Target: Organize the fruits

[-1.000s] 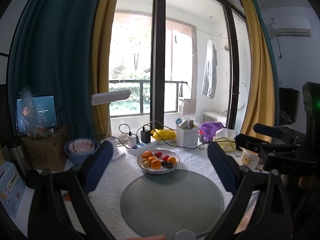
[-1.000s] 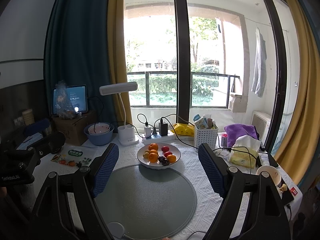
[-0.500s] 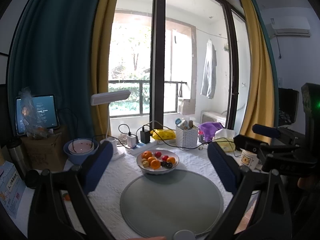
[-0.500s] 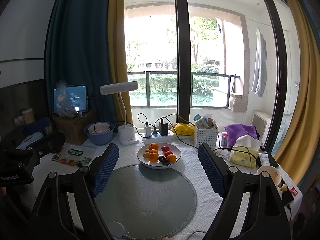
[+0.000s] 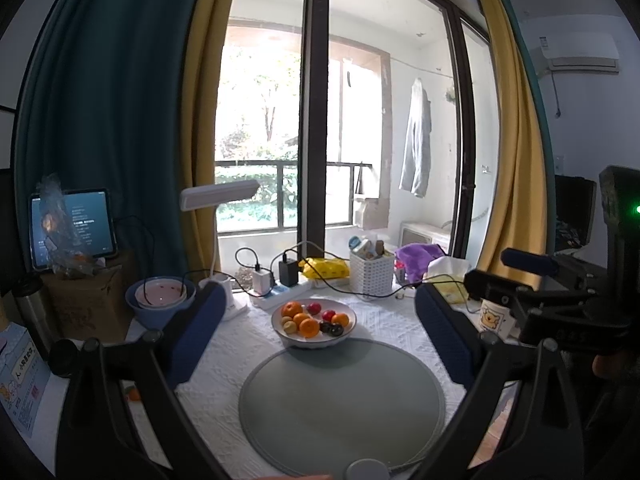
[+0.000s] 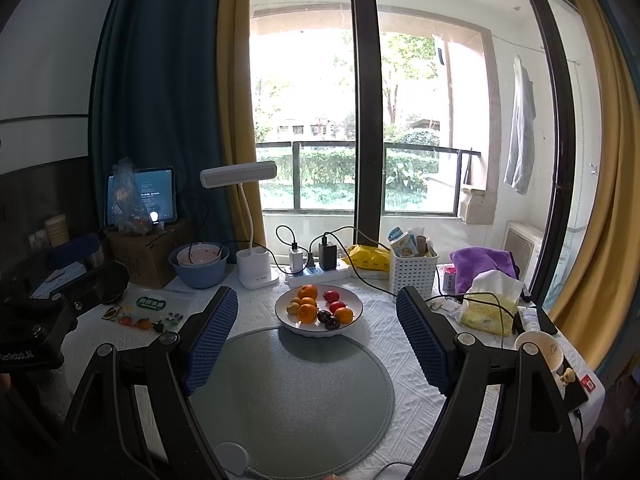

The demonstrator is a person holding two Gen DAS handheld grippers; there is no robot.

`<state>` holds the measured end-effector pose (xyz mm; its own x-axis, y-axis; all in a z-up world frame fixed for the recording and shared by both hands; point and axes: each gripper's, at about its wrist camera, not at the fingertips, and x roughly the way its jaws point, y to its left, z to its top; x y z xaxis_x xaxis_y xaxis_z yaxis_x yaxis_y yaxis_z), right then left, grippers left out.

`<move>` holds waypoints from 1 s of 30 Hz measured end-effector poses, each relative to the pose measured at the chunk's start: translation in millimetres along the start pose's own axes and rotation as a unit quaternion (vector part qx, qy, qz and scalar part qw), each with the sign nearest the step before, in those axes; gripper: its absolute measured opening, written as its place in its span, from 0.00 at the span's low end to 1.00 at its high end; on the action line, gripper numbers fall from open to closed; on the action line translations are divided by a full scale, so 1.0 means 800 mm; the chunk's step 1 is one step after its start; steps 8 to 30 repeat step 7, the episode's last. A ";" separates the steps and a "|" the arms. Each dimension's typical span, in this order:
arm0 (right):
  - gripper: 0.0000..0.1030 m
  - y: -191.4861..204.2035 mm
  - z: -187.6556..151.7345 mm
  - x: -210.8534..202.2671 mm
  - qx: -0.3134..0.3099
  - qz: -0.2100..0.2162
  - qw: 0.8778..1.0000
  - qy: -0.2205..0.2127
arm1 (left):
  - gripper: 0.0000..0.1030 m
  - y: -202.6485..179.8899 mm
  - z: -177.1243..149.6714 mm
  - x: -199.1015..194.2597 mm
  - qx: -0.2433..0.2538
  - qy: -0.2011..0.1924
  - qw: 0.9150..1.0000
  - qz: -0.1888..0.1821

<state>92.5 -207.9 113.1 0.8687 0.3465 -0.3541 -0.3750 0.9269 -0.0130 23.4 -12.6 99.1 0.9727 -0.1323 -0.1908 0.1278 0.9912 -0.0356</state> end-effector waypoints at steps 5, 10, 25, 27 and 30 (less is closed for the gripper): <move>0.82 0.000 0.000 0.000 0.000 0.001 1.000 0.000 | 0.94 -0.002 0.000 0.000 0.000 0.000 1.000 -0.002; 0.82 0.000 -0.002 0.001 0.000 0.001 1.000 0.001 | 0.94 -0.002 0.000 0.000 0.000 0.000 1.000 -0.002; 0.82 0.000 -0.002 0.001 0.000 0.001 1.000 0.001 | 0.94 -0.002 0.000 0.000 0.000 0.000 1.000 -0.002; 0.82 0.000 -0.002 0.001 0.000 0.001 1.000 0.001 | 0.94 -0.002 0.000 0.000 0.000 0.000 1.000 -0.002; 0.82 0.000 -0.002 0.001 0.000 0.001 1.000 0.001 | 0.94 -0.002 0.000 0.000 0.000 0.000 1.000 -0.002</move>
